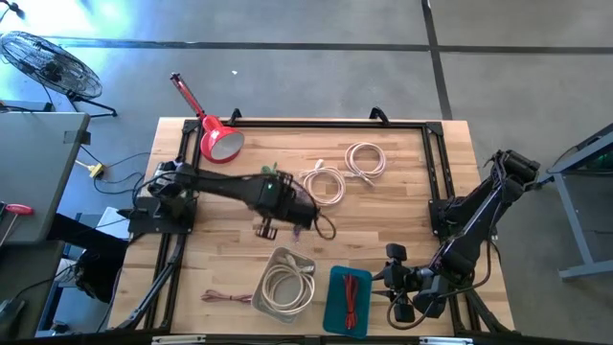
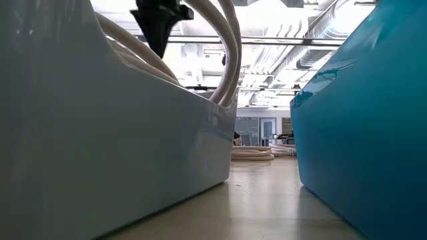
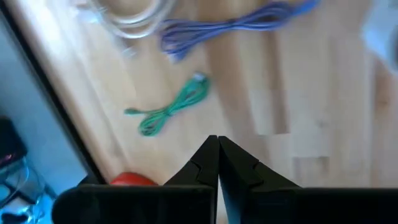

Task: Pick & Place USB Port
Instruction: Put the pink USB cable into the blue bin

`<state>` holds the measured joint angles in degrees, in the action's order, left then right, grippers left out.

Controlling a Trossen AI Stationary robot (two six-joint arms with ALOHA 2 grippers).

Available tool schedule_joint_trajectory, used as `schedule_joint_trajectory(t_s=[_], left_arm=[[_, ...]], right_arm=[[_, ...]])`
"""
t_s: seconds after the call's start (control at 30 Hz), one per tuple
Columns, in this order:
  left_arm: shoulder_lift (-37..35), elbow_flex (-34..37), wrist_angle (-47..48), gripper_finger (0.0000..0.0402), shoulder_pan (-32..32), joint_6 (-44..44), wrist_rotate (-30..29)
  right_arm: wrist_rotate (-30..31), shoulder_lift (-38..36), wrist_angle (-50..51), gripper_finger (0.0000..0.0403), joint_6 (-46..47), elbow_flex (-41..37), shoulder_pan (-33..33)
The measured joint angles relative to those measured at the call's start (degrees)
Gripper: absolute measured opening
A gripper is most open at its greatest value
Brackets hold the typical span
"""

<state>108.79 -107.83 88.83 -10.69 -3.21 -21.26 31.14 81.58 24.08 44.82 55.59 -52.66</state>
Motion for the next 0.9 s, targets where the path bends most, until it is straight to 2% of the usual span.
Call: schedule_joint_trajectory(t_s=[0.23, 0.57, 0.67, 0.9], left_arm=[[0.00, 0.00, 0.34, 0.0001, 1.23, -1.50, 0.23], [0.00, 0.00, 1.16, 0.0001, -10.87, -2.34, 14.68], [0.00, 0.01, 0.59, 0.0001, -14.97, 1.54, 18.17], [0.02, 0.02, 0.64, 0.0013, -21.89, 14.84, 17.79]], right_arm=[[0.04, 0.00, 0.00, 0.0142, -0.03, 0.00, 0.00], [0.03, 0.00, 0.02, 0.0142, 0.15, 0.00, 0.00], [0.07, 0.00, -0.02, 0.0142, 0.17, 0.00, 0.00], [0.11, 0.00, -0.69, 0.0142, 0.12, 0.00, 0.00]])
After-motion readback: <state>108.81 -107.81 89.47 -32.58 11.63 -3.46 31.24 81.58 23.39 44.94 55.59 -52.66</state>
